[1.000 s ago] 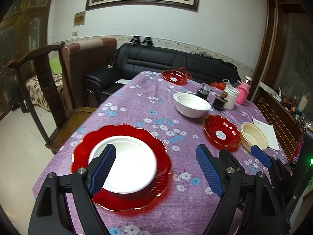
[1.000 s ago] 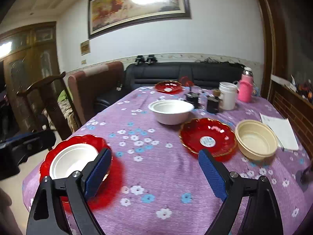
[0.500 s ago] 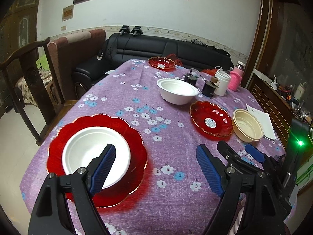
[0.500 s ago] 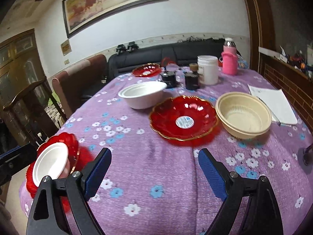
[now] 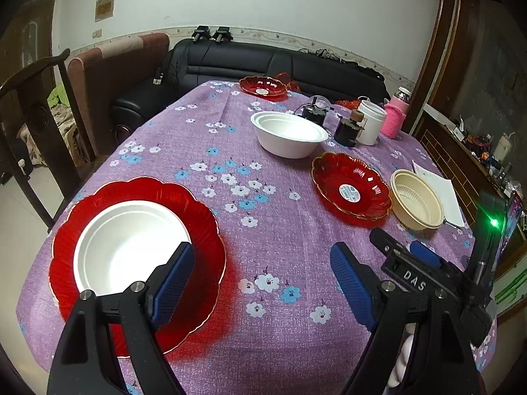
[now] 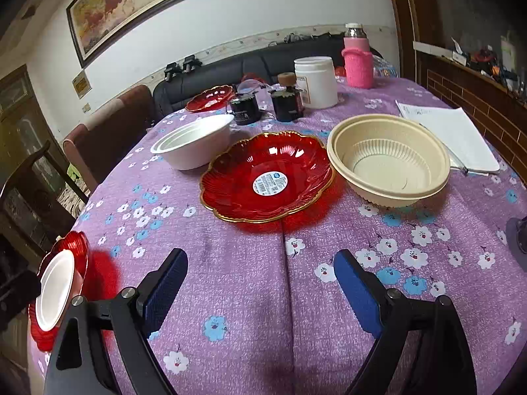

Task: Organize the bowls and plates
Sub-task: 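Open the left gripper and withdraw it from the bowl, then grasp the rim of the small red stickered plate with the left gripper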

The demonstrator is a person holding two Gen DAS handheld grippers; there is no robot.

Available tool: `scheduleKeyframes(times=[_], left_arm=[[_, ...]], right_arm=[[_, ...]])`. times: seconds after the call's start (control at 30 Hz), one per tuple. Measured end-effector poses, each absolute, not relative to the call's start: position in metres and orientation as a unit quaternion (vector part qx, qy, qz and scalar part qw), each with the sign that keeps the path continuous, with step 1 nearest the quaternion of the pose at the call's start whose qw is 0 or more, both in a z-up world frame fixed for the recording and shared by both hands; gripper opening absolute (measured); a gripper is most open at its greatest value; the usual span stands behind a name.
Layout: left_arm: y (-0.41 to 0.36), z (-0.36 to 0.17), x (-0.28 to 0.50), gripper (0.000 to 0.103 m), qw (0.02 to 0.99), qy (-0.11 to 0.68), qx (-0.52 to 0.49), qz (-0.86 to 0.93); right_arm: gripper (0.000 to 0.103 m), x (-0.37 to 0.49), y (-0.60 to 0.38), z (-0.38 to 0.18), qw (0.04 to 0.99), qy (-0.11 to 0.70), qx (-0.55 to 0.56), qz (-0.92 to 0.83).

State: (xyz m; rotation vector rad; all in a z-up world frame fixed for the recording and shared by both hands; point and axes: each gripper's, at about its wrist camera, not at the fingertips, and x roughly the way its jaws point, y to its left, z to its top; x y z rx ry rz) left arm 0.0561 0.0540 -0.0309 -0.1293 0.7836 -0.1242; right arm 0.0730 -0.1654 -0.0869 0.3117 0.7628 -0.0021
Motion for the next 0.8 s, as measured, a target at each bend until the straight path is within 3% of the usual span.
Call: scheduleKeyframes(times=[0.8], left_arm=[[0.012, -0.047, 0.136, 0.084, 0.892, 0.435, -0.100, -0.072]], right_arm=[[0.093, 0.119, -0.212, -0.116, 0.889, 0.386, 0.246, -0.007]])
